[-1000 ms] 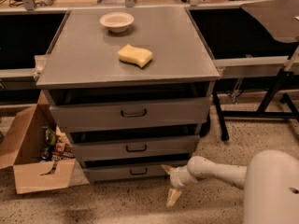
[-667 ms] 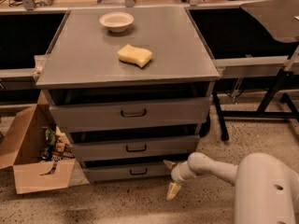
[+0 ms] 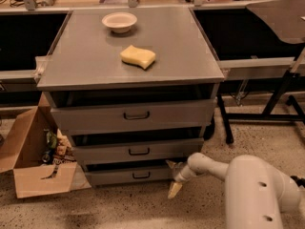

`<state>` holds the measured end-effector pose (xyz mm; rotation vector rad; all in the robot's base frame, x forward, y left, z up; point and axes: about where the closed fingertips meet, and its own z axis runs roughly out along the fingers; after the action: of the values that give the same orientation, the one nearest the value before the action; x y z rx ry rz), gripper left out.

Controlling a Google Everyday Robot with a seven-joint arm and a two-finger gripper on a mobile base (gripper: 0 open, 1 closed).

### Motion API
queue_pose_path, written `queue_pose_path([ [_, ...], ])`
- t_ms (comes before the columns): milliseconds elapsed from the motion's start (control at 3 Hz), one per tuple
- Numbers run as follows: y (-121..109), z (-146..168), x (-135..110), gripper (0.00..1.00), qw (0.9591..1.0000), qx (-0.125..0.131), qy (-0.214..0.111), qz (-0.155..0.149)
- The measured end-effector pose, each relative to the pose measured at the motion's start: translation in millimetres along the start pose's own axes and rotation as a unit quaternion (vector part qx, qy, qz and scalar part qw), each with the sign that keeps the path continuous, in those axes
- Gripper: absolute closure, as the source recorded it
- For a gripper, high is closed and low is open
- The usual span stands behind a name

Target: Open bottom drawer

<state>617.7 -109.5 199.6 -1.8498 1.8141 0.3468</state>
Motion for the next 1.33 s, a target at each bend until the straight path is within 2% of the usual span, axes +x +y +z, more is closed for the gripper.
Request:
queue_pose_path([
  [667, -5.9, 33.3, 23.3, 0.03, 0.9993, -0.021, 0.014, 0.027],
  [1000, -6.2, 31.0, 21.7, 0.27, 0.9993, -0.021, 0.014, 0.027],
  [1333, 1.1, 24.5, 11.8, 0.57, 0.9992, -0.028, 0.01, 0.029],
])
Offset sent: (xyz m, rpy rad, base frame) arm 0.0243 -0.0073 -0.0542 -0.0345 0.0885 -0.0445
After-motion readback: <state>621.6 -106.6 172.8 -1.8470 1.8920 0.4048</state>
